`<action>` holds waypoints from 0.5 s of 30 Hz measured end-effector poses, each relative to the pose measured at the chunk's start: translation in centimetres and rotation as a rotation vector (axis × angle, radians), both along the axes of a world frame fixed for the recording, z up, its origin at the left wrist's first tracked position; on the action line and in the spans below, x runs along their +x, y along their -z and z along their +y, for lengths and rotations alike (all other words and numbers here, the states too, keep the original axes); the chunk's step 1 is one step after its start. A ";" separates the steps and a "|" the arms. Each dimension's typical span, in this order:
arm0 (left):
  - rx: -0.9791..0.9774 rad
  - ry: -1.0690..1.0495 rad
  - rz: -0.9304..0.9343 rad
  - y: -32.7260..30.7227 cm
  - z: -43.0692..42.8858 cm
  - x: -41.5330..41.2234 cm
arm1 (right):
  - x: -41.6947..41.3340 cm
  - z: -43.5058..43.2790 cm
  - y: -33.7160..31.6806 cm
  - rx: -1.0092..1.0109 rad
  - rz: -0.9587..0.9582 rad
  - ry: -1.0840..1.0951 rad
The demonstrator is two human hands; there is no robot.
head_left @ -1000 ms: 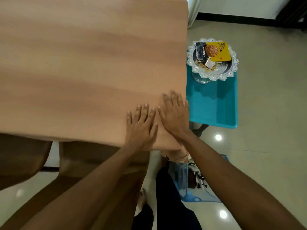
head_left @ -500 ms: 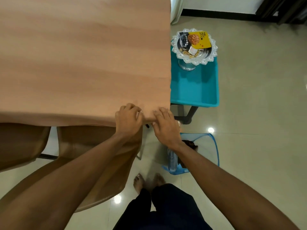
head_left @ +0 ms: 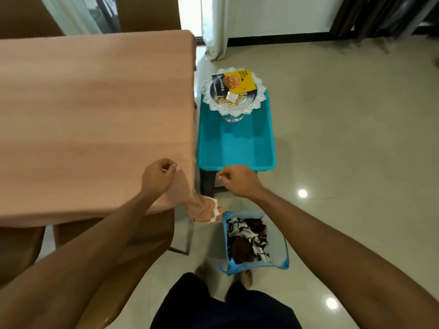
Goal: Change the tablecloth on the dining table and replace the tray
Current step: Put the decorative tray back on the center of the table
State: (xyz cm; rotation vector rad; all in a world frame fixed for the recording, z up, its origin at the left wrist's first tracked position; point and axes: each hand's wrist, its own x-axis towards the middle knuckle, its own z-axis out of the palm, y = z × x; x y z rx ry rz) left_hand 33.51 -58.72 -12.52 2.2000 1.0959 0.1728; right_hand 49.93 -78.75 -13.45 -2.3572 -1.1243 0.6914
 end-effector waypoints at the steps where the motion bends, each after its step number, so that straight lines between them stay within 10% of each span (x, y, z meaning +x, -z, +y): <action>1: 0.002 0.014 -0.009 -0.4 -0.1 1.2 | 1.6 -0.4 0.0 -0.028 0.000 0.021; 15: -0.161 0.086 -0.188 2.5 9.1 25.0 | 23.8 5.7 4.4 -0.105 0.138 0.414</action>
